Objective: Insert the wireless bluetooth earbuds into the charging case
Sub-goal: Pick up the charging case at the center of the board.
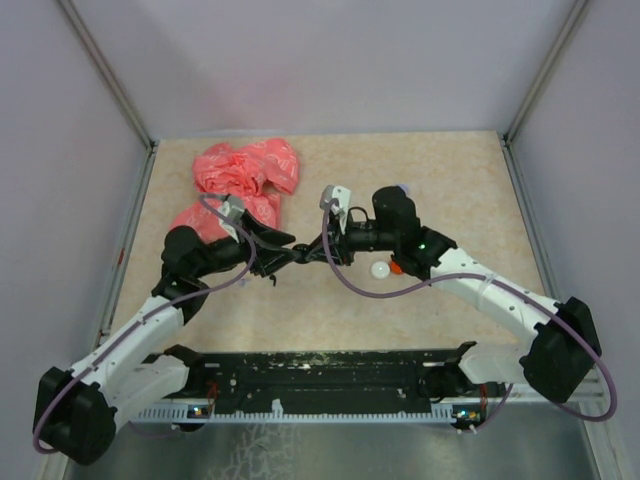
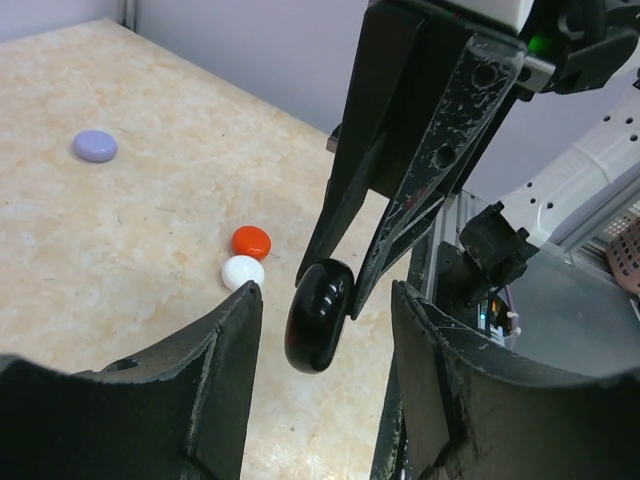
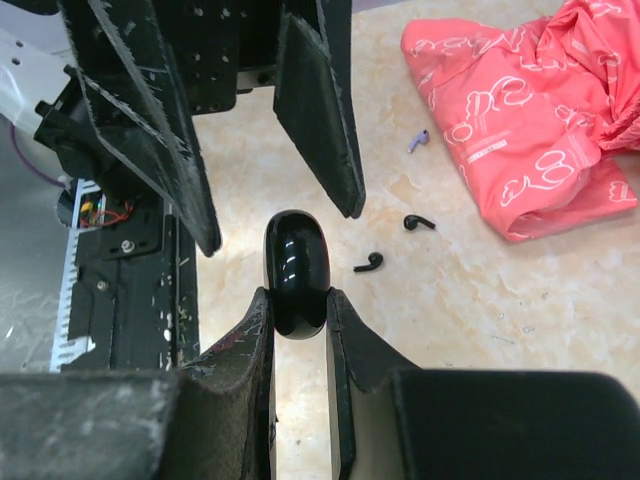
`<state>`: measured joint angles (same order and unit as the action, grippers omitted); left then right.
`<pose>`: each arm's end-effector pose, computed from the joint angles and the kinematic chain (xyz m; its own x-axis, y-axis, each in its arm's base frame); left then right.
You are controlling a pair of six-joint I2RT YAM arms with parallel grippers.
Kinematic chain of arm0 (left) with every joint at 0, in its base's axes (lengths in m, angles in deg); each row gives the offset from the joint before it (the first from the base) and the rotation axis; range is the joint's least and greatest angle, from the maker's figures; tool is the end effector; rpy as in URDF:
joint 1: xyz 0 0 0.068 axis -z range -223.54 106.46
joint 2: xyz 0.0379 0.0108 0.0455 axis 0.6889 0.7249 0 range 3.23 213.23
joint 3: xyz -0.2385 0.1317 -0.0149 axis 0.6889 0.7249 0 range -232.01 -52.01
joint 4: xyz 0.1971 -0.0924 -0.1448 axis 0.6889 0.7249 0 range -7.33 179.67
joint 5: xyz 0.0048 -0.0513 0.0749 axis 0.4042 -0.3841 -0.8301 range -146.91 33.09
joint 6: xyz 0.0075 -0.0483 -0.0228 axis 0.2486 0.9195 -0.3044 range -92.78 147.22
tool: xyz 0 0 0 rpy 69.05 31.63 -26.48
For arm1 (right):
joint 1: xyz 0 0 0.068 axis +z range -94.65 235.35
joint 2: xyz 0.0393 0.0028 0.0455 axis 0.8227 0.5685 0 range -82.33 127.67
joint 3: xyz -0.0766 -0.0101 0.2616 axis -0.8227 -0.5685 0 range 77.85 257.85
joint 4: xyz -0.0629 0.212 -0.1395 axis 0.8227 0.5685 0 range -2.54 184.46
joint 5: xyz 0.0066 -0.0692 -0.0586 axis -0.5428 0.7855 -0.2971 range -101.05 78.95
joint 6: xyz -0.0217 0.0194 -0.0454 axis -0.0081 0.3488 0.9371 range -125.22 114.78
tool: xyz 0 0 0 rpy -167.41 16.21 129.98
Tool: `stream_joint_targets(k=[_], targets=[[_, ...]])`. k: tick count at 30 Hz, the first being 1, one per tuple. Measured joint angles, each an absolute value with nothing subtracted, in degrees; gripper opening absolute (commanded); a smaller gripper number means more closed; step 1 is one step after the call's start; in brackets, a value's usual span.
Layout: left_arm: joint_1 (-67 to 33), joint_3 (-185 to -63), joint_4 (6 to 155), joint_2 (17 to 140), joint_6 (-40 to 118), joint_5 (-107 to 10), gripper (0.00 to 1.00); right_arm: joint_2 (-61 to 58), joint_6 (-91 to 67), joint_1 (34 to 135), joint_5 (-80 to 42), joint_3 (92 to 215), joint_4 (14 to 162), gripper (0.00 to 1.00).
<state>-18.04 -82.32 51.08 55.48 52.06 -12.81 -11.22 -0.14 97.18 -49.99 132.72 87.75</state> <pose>0.1754 -0.1111 0.3030 -0.2526 -0.2136 -0.9437 0.9061 0.2899 -0.3082 0.1967 0.2061 0.3234 -0.1255 -0.2048 -0.9707 -0.9827 0.1603 0.0932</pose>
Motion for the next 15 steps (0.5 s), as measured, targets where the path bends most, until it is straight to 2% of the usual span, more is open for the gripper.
stream_joint_targets(k=[15], targets=[[-18.0,-83.3,51.8,60.6,50.8,-6.4,0.30,-11.2,3.8,97.2,-50.2,136.2,96.4,0.00]])
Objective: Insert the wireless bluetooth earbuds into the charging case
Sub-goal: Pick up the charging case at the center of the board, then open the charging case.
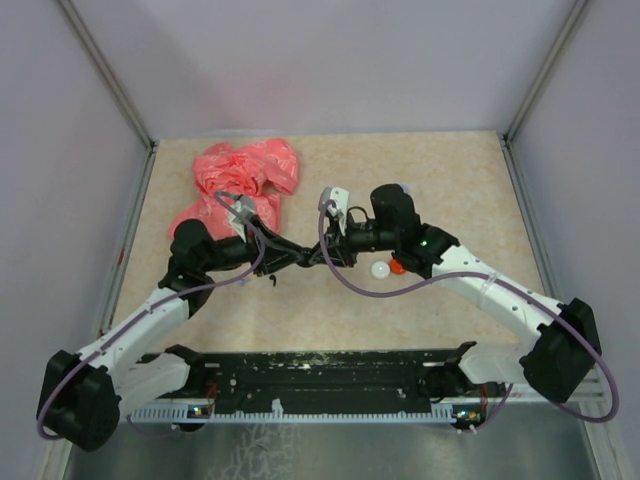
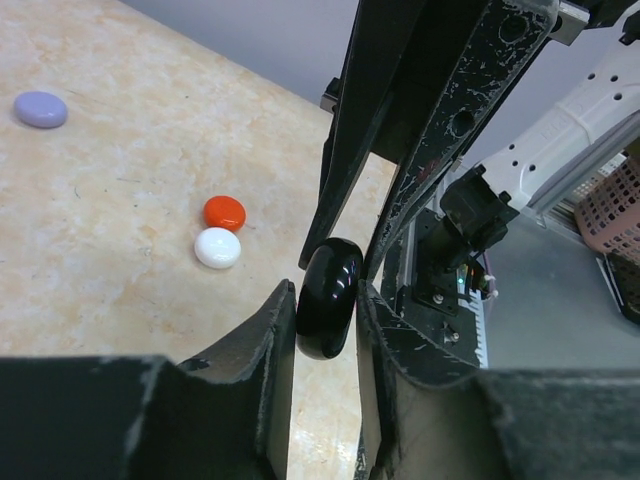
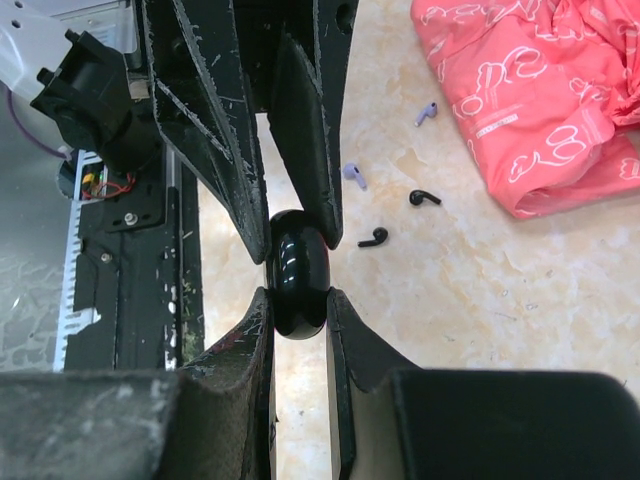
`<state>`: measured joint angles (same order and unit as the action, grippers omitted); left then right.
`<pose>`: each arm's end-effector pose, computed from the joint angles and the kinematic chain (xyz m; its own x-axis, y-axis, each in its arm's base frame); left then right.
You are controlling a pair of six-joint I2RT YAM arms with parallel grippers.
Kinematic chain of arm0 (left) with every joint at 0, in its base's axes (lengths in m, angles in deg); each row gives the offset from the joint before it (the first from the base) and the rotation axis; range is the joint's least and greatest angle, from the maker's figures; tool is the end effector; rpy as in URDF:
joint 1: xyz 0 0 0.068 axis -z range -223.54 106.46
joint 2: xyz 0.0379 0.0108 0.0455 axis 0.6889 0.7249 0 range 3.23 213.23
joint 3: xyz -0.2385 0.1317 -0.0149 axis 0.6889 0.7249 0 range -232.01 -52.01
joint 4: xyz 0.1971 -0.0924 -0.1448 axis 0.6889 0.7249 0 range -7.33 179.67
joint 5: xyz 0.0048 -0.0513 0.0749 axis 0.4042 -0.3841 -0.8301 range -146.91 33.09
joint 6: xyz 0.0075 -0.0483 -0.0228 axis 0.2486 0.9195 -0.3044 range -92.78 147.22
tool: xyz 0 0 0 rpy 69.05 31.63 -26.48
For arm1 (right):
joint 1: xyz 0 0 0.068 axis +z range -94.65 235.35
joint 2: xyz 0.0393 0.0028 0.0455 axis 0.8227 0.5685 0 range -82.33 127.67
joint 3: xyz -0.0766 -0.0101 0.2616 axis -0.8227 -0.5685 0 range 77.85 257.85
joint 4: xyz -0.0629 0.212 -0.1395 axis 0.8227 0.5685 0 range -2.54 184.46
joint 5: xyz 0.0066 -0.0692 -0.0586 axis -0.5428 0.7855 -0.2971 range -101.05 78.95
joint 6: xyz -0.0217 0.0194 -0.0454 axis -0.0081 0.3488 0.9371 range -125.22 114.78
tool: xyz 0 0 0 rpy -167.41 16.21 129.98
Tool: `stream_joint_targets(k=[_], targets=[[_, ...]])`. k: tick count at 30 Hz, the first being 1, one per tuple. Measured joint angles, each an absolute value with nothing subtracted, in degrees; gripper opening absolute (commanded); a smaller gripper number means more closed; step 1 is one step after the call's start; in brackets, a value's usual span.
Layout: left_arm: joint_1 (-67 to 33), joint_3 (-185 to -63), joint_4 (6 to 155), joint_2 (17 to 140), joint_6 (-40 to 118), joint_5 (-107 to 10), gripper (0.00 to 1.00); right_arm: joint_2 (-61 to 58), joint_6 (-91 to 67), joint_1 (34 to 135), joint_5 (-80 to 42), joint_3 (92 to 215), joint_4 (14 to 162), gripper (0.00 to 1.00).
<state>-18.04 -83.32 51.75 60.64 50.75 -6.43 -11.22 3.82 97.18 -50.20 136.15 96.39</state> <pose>0.1872 -0.1197 0.2901 -0.3167 -0.1303 -0.9395 0.9176 0.2088 -0.3383 0.1945 0.2043 0.3298 -0.1226 -0.2733 -0.9541 -0.9857 0.1457 0.0849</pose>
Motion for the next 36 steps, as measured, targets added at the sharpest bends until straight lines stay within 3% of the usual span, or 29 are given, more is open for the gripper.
stream_joint_targets(k=[5,9,11,14,20,27,36], targets=[[-18.0,-83.4,51.4,61.5,50.8,-4.9,0.17,-11.2,4.0,97.2,-50.4,136.5,97.9,0.00],[-18.2,-84.0,51.4,62.2,50.7,-4.2,0.01,-11.2,4.1,97.2,-50.6,136.5,97.9,0.00],[-18.2,-84.1,51.4,62.3,50.7,-4.0,0.00,-11.2,4.0,97.1,-50.7,136.5,98.0,0.09],[-18.2,-84.1,51.5,62.0,50.7,-4.3,0.00,-11.2,3.7,97.1,-50.7,136.5,97.5,0.35],[-18.2,-83.1,51.0,57.4,51.7,-9.9,0.00,-14.0,0.3,95.2,-51.6,132.5,90.0,0.53],[-18.2,-76.7,42.0,53.1,57.9,-17.0,0.00,-19.5,-7.9,93.0,-52.5,121.0,73.2,0.55],[-18.2,-74.8,28.9,54.2,65.5,-17.5,0.00,-17.6,-22.5,93.1,-53.5,112.4,45.3,0.55]])
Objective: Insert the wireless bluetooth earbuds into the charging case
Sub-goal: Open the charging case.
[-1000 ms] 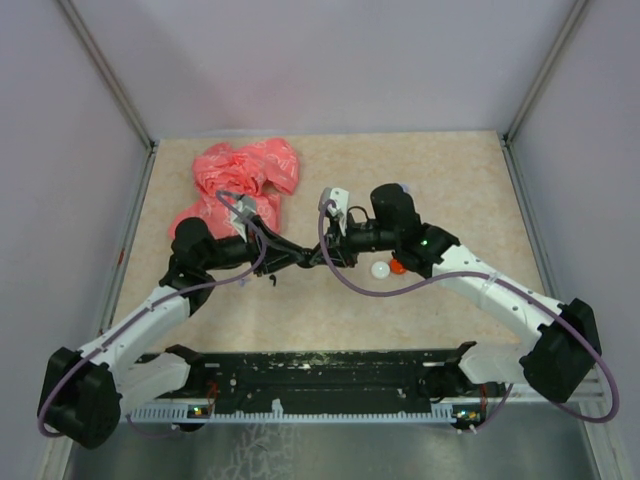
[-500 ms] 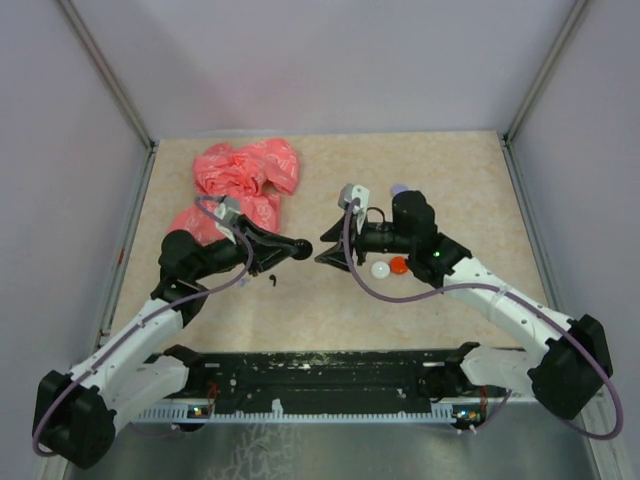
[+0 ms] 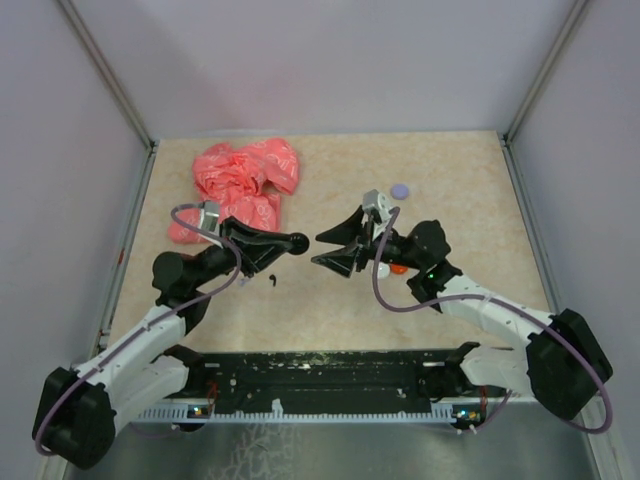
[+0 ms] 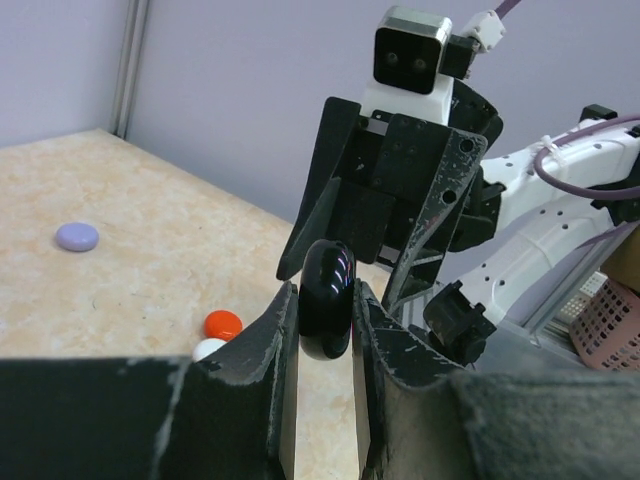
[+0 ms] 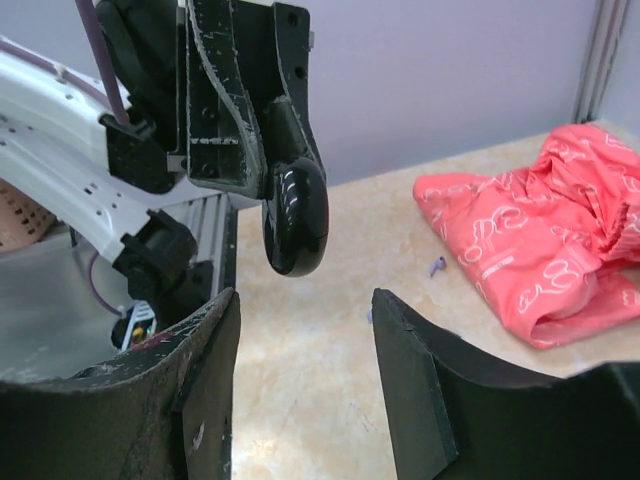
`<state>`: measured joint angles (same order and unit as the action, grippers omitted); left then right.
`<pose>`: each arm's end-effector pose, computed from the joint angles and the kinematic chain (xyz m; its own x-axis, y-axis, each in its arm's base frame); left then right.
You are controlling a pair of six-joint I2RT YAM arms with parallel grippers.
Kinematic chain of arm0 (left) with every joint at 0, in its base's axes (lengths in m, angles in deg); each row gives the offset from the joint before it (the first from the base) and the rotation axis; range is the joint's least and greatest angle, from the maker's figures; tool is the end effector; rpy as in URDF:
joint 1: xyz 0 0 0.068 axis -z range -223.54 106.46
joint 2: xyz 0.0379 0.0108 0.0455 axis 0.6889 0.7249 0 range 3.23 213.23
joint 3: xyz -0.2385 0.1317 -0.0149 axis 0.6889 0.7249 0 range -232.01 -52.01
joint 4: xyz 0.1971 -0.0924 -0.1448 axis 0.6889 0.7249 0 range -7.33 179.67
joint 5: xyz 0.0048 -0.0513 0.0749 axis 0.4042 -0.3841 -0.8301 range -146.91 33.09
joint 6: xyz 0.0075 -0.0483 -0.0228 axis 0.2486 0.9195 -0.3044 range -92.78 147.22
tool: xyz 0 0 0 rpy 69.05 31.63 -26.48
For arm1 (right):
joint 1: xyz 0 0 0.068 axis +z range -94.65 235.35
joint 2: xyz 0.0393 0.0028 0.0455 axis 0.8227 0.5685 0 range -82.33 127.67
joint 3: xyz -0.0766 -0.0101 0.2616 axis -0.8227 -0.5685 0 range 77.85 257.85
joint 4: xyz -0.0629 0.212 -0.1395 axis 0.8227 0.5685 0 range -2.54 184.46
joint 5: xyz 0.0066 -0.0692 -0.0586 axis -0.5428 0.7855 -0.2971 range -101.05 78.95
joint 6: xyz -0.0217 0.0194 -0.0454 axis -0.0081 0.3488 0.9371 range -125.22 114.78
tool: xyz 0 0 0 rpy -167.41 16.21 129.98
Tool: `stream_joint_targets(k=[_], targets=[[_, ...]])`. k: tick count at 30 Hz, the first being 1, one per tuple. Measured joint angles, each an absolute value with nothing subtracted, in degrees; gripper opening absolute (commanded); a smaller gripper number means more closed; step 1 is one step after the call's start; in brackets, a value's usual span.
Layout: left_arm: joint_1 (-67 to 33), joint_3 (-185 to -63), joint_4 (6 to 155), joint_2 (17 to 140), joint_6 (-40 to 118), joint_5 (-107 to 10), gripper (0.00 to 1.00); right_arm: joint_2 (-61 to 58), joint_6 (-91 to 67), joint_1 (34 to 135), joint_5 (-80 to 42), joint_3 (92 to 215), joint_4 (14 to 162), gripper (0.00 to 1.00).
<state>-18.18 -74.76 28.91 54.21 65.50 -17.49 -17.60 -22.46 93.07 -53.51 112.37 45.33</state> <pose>0.1616 -0.1016 0.2993 -0.2200 -0.4253 -0.8779 0.9075 0.2411 -0.3441 0.1810 0.1703 0.3015 -0.1325 0.1738 -0.9758 -0.9785 0.1341 0.1568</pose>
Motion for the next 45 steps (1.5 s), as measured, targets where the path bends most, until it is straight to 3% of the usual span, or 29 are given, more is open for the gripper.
stream_joint_targets(k=[7,19,23,29,31,39,42,45], targets=[[-17.9,-73.2,19.8,56.9,70.0,-17.3,0.00,-13.6,-28.5,95.2,-53.0,111.6,31.8,0.54],[-15.6,-72.5,14.2,57.8,71.0,-18.9,0.00,-9.4,-31.5,98.5,-49.8,111.6,24.3,0.43],[-15.0,-72.4,14.0,57.9,70.9,-19.3,0.00,-8.5,-32.3,99.2,-49.7,111.6,23.1,0.34],[-14.7,-72.4,13.8,57.8,70.4,-19.5,0.01,-7.8,-33.6,99.5,-49.7,111.6,21.9,0.10],[-14.6,-72.4,13.7,57.6,69.9,-19.5,0.07,-7.8,-33.9,99.5,-49.6,111.6,21.8,0.01],[-14.5,-72.3,18.5,55.1,66.9,-19.9,0.54,-8.6,-31.1,99.5,-50.8,111.6,23.9,0.00],[-14.4,-72.4,21.7,53.8,65.2,-20.1,0.65,-9.5,-29.2,99.5,-51.7,111.6,25.8,0.00],[-14.4,-72.9,24.5,53.6,64.0,-20.0,0.70,-10.0,-28.0,99.5,-52.7,111.6,27.2,0.00]])
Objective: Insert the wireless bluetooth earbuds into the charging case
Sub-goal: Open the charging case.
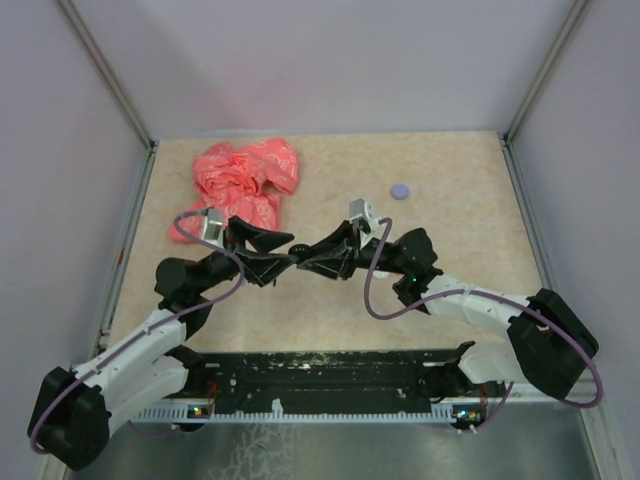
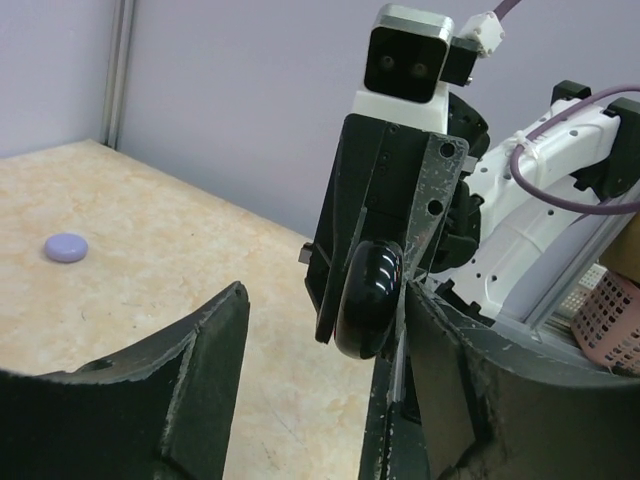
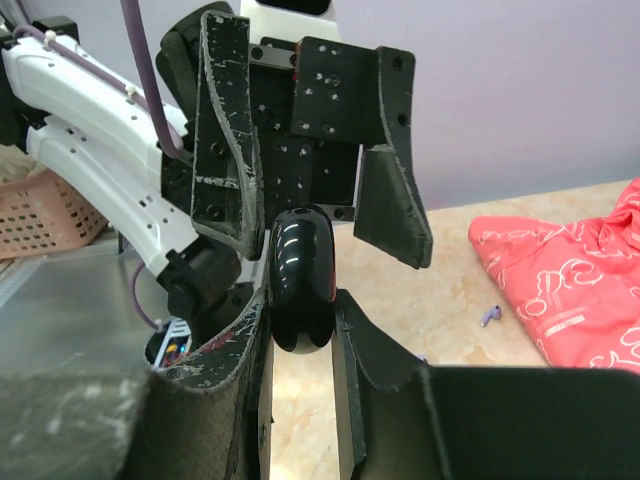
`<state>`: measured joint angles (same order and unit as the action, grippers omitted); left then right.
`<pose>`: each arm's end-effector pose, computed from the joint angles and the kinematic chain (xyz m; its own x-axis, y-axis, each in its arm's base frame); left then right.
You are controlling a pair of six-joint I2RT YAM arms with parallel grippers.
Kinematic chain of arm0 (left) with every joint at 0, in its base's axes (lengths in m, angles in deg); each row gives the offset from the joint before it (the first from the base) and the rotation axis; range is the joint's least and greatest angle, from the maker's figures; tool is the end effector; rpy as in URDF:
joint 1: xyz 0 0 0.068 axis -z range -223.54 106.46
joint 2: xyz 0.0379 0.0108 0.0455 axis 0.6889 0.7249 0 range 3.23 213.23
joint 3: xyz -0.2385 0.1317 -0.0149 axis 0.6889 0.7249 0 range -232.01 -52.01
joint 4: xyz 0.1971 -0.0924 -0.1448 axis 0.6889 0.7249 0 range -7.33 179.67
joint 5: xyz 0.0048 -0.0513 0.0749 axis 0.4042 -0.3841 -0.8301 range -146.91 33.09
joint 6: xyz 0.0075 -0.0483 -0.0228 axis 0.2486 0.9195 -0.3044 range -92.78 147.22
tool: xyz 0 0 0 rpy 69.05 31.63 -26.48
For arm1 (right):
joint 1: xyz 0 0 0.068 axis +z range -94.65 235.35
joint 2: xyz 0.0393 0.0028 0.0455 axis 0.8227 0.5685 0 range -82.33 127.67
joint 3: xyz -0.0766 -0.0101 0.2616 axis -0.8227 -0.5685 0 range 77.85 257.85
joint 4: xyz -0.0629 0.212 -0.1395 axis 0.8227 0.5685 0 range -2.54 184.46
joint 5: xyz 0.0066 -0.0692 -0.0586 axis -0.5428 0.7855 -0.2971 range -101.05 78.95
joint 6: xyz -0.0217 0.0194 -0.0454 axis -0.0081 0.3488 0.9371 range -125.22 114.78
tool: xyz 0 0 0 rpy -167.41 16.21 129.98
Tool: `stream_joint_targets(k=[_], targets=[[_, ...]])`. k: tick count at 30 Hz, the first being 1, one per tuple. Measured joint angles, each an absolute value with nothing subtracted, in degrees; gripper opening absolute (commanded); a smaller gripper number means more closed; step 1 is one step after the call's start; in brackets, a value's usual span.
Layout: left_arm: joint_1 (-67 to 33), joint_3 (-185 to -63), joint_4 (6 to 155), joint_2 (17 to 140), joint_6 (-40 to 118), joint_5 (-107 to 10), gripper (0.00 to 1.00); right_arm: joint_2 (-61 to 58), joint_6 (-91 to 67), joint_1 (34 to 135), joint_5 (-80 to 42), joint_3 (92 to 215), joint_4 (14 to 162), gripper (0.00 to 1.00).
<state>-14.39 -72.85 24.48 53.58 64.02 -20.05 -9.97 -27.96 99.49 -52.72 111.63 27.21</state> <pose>0.1504 -0.1084 0.2974 -0.1731 -0.4522 -0.8750 0.9312 0.2143 -0.2950 0.1719 0.1998 0.2963 -0.1280 0.2780 -0.9520 -0.9911 -0.0017 0.1328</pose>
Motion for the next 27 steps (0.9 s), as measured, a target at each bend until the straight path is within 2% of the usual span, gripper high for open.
stream_joint_targets(k=[6,11,27], targets=[[-14.4,-74.6,28.1,54.6,62.9,-18.9,0.72,-10.0,-26.7,99.5,-54.1,111.7,29.2,0.00],[-14.4,-75.6,30.4,55.3,62.7,-18.8,0.70,-10.0,-25.7,99.5,-54.6,111.7,30.7,0.00],[-14.3,-78.7,42.4,54.0,61.0,-26.6,0.71,-11.0,-21.6,99.4,-55.7,111.7,36.0,0.00]])
